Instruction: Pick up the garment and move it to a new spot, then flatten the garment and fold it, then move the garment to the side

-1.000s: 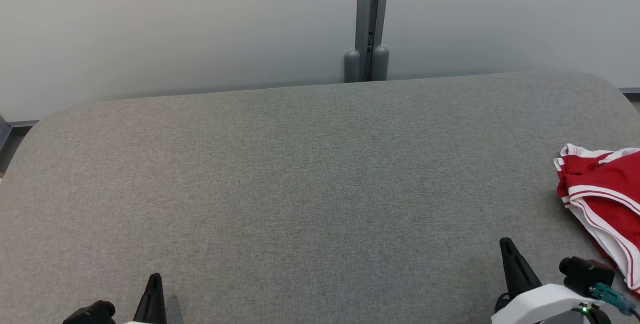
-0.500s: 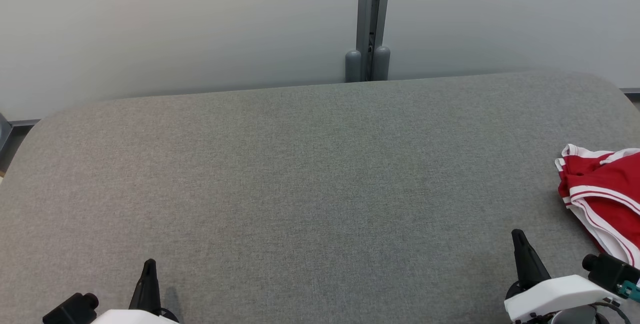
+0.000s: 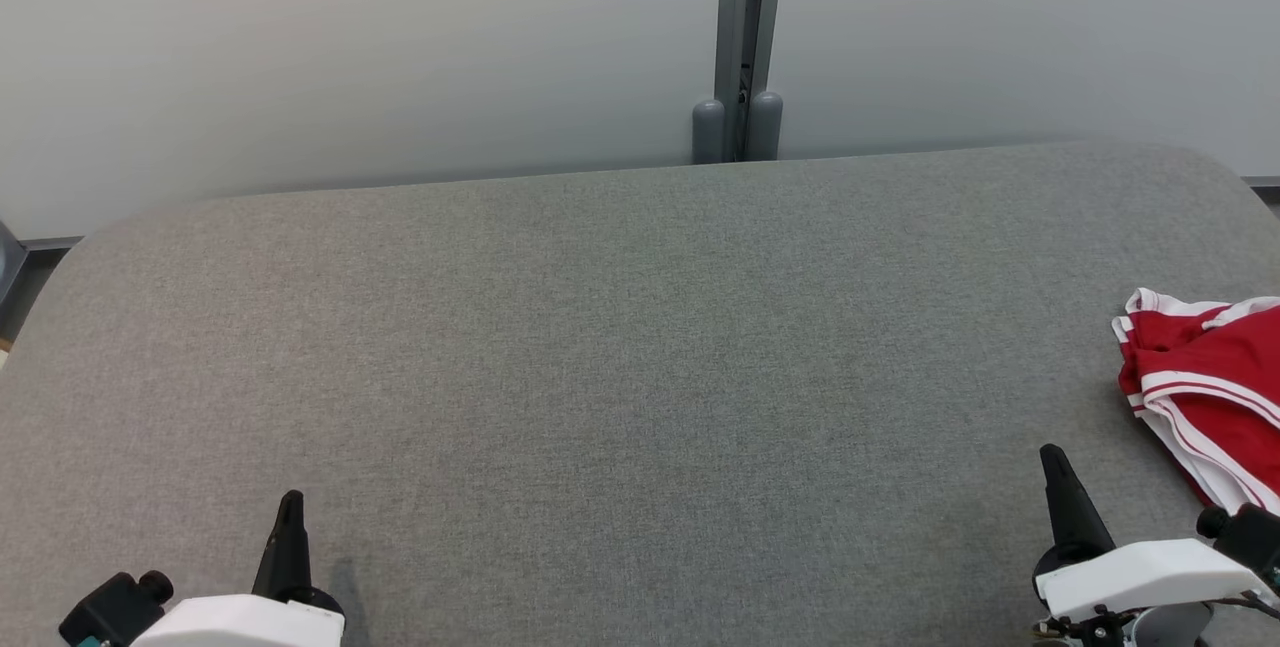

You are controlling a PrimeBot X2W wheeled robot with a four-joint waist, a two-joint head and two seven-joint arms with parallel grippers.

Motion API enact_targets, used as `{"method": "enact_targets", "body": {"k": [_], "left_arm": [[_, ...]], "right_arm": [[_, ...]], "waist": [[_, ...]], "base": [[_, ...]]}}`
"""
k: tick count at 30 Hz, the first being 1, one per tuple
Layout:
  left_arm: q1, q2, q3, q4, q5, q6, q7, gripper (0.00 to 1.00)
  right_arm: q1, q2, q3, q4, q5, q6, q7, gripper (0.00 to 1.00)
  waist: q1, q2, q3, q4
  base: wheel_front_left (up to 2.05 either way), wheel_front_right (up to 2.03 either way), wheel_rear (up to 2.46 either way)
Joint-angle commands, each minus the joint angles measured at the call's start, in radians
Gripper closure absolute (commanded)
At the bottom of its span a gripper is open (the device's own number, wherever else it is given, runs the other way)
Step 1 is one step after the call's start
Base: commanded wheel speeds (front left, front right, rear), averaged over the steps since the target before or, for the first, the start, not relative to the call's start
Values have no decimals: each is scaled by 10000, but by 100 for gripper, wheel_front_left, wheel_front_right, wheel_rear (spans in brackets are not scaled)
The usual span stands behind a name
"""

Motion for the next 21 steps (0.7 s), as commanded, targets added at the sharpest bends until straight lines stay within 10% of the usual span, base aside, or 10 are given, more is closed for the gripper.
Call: {"method": "enact_targets", "body": {"k": [1, 21], "left_arm": [[-318, 84, 60, -182, -362, -74, 67, 100], [-562, 108, 180, -544, -2601, -267, 633, 100]], "right_arm": [[-201, -92, -67, -208, 374, 1, 98, 100], [-213, -118, -375, -670, 2697, 2, 682, 100]], "waist": [[0, 0, 1, 3], [0, 0, 10, 39]], "base": [[0, 0, 0], [0, 0, 0]]}}
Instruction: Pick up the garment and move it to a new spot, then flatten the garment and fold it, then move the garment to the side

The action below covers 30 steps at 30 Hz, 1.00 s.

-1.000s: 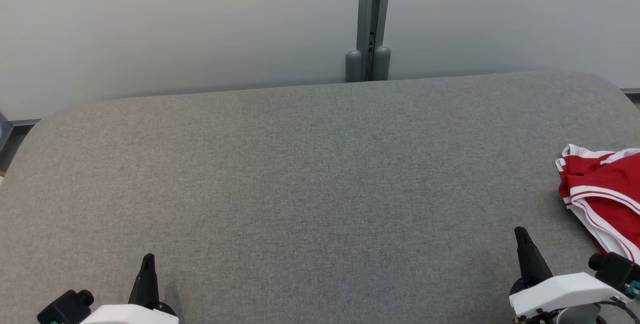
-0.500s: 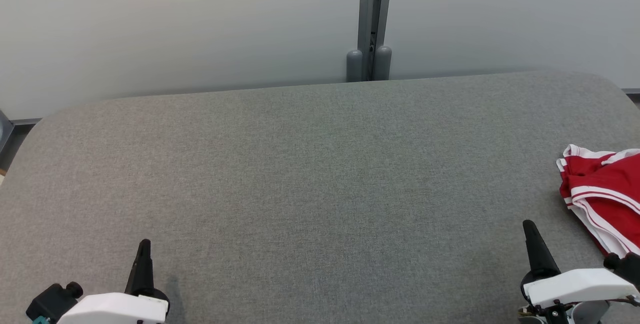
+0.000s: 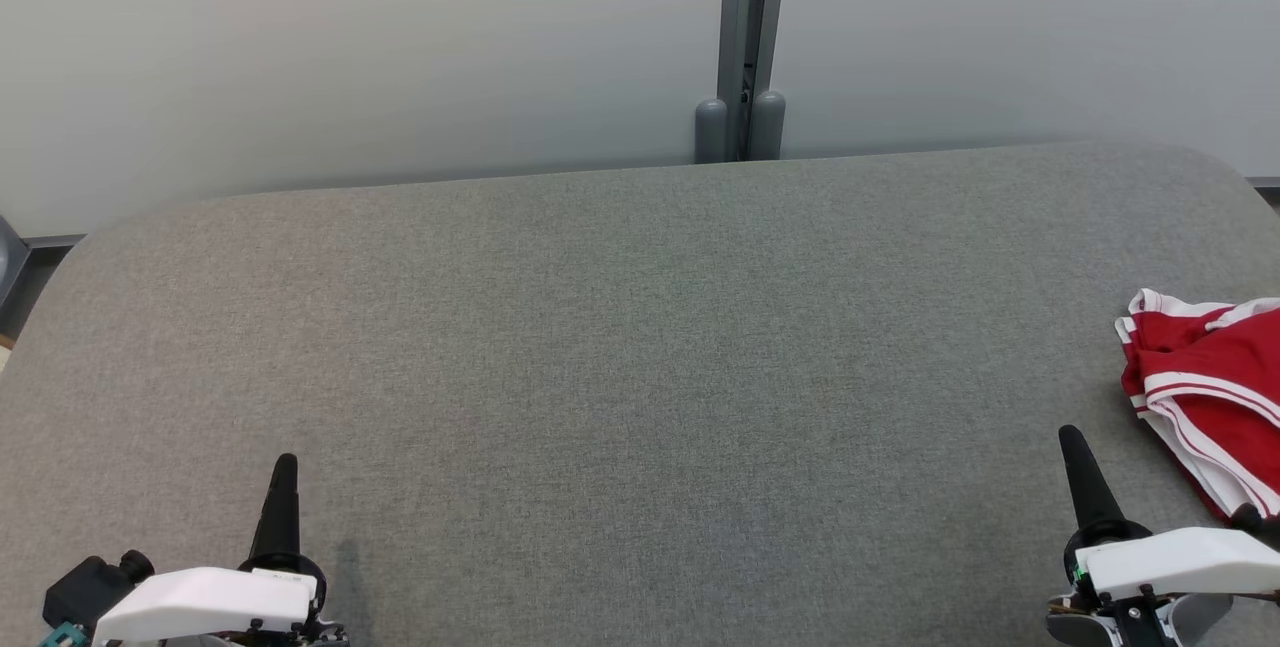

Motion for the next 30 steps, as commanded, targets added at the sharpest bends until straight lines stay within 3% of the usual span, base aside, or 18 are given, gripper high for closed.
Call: {"method": "enact_targets", "body": {"k": [1, 30], "left_arm": [[-236, 71, 60, -142, -241, -86, 28, 100], [-534, 98, 194, -544, -2740, -295, 684, 100]], "right_arm": [[-197, -89, -53, -144, 230, 4, 77, 100], [-198, -119, -400, -672, 2849, 4, 730, 100]], "waist": [[0, 0, 0, 2], [0, 0, 13, 51]], "base": [[0, 0, 0], [0, 0, 0]]}}
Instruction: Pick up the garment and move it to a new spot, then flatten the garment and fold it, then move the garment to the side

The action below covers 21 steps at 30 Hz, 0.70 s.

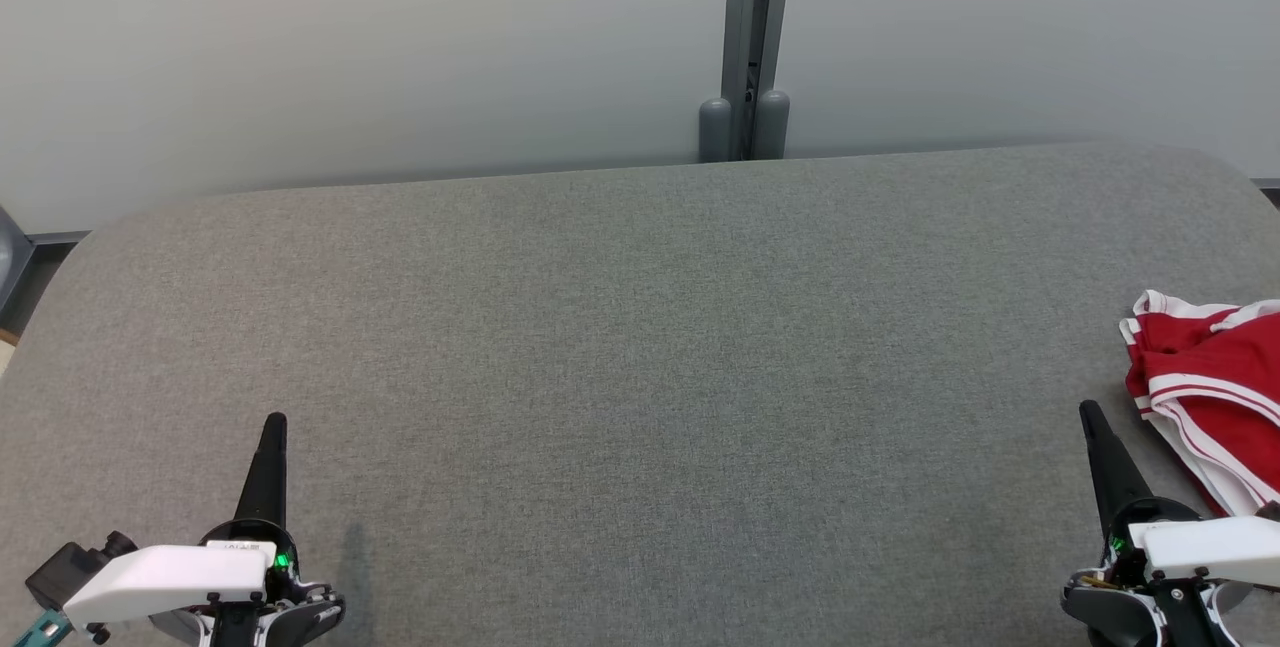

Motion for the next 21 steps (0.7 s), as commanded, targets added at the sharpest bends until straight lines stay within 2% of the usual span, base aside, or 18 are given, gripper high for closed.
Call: {"method": "enact_targets", "body": {"k": [1, 21], "left_arm": [[-257, 63, 58, -110, -183, -54, 78, 100], [-409, 78, 130, -336, -1657, -194, 441, 100]], "right_arm": [[-161, -90, -50, -134, 233, 4, 67, 100], [-138, -109, -252, -431, 1749, 4, 456, 100]], "waist": [[0, -1, 1, 2], [0, -1, 10, 38]], "base": [[0, 0, 0], [0, 0, 0]]}}
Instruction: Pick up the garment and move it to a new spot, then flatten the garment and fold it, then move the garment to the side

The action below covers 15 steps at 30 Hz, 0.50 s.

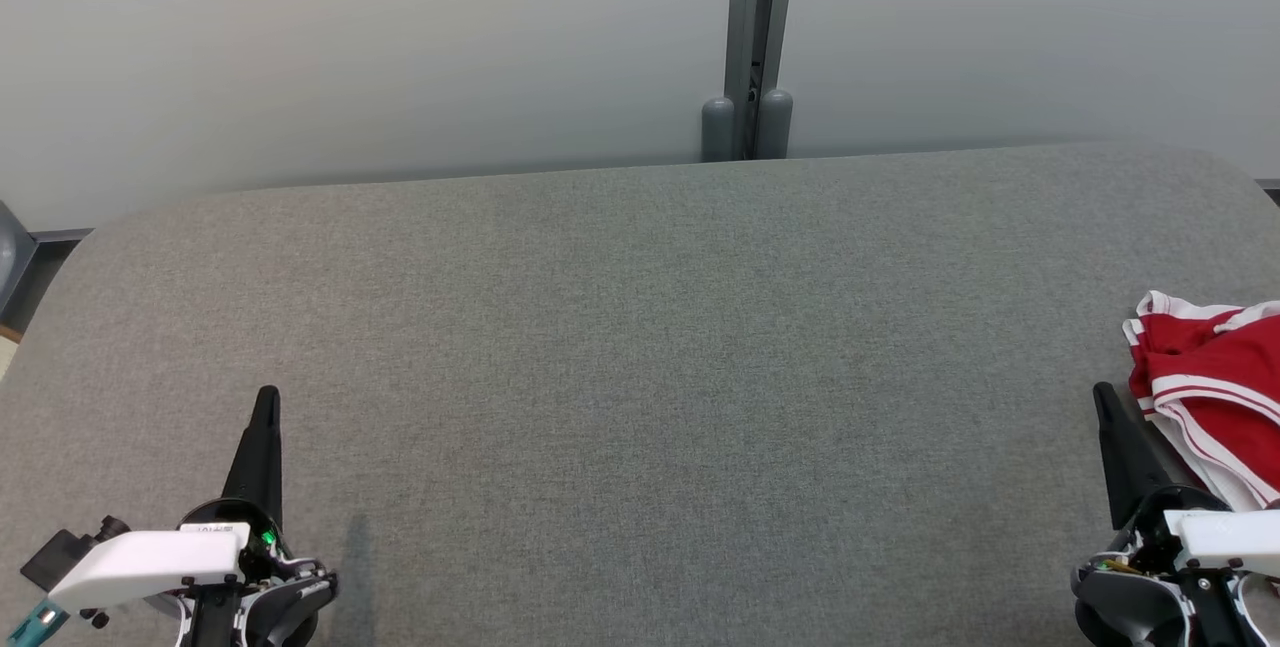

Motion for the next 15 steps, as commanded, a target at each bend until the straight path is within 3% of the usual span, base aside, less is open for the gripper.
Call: {"method": "enact_targets", "body": {"k": [1, 15], "left_arm": [[-207, 59, 46, -83, -202, -88, 55, 100], [-229, 61, 64, -127, -535, -97, 152, 100]], "right_arm": [[-90, -91, -40, -99, 197, 4, 89, 100], [-89, -95, -86, -162, 556, 4, 174, 100]], "waist": [[0, -1, 1, 3], [0, -1, 3, 13]], "base": [[0, 0, 0], [0, 0, 0]]}}
